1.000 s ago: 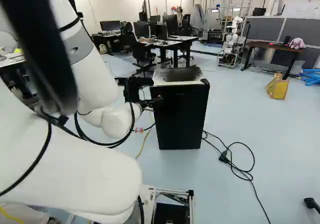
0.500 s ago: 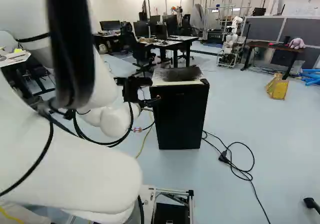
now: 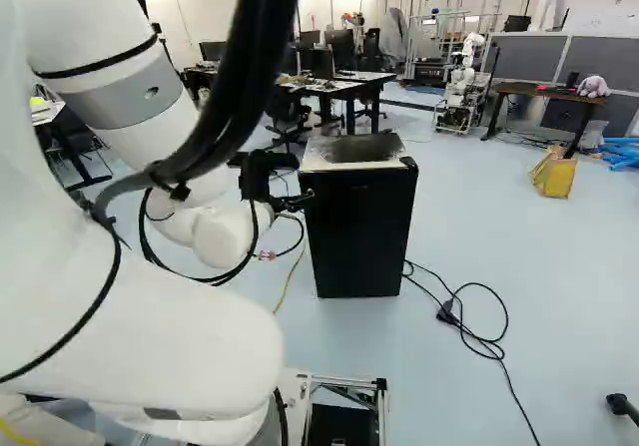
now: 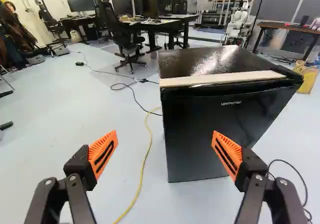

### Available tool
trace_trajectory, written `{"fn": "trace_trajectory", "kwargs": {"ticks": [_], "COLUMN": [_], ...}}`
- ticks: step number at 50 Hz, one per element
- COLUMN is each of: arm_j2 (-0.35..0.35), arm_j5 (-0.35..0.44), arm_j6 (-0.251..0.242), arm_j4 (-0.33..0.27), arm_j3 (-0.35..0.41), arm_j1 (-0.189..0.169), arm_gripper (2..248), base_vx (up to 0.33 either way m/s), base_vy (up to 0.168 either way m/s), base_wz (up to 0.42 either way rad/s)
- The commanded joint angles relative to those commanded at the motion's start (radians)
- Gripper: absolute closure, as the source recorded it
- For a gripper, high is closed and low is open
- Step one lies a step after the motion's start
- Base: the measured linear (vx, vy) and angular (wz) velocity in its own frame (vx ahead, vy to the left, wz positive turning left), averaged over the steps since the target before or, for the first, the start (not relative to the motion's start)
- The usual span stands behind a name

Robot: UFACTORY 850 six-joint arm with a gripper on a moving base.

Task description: Grab a drink from the fridge

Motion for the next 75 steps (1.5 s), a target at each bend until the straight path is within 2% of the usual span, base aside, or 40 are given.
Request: {"fn": "trace_trajectory", "kwargs": {"ticks": [16, 38, 56, 75], "arm_j2": [-0.014, -0.105, -0.226, -0.379], "arm_j5": [0.014, 0.070, 0.149, 0.237], "arm_j6": [0.000, 0.000, 0.000, 0.000], "arm_j4": [0.089, 0.214, 0.307, 0.403], "arm_j3": [-0.008, -0.032, -0.096, -0.201], "arm_j1": [0.067, 0.159, 0.220, 0.255], "arm_gripper": [3, 3, 3, 3], "base_vx": [0.000, 0.000, 0.000, 0.000], "base_vy": [0.000, 0.000, 0.000, 0.000], "base_wz": [0.000, 0.000, 0.000, 0.000]}}
